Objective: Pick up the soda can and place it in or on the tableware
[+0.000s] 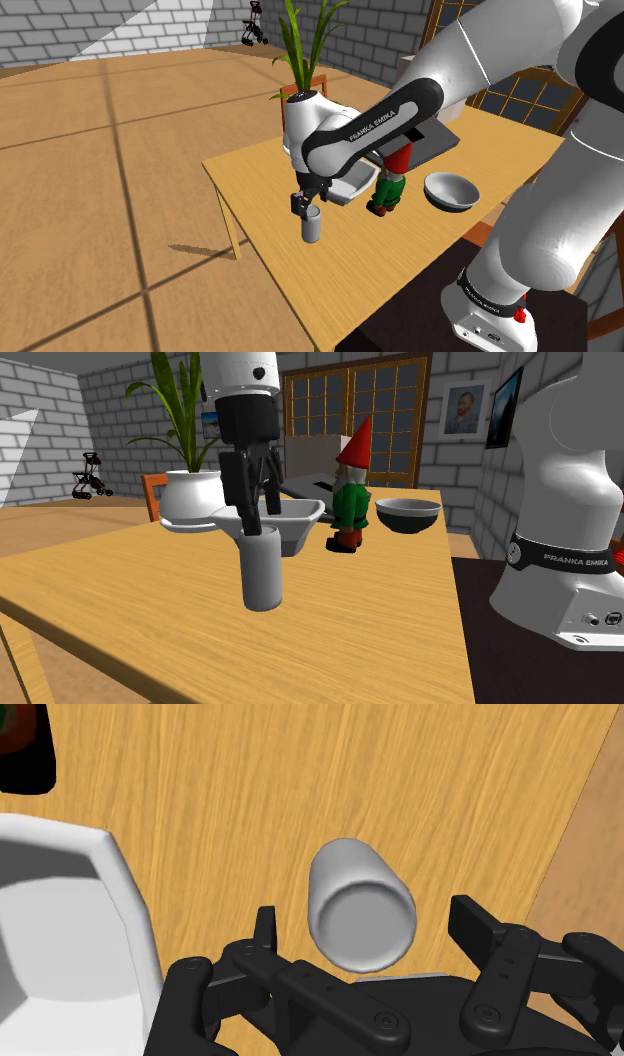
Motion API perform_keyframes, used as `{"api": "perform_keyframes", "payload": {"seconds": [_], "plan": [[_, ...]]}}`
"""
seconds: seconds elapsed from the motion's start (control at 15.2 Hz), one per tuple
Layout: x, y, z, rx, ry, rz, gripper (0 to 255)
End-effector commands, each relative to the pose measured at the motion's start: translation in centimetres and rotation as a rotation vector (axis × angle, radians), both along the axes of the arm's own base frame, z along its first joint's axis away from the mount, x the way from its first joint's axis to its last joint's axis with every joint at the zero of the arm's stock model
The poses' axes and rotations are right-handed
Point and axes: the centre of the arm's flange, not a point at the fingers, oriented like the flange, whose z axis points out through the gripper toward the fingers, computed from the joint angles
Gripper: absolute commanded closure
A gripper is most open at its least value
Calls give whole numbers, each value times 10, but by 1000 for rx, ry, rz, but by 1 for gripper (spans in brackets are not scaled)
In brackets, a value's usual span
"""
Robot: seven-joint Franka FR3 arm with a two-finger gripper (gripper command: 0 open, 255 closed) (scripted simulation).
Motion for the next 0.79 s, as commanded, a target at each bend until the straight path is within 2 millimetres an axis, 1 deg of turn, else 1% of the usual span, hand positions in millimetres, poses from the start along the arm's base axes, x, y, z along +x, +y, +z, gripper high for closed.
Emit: {"api": "perform_keyframes", "payload": {"seconds": [0.0,0.33,0.4,0.73], "plan": [[4,3,-9,1,-2,-1,0],[2,2,-35,1,-2,-1,0],[1,1,-43,1,-2,-1,0],[1,1,-43,1,-2,-1,0]]}}
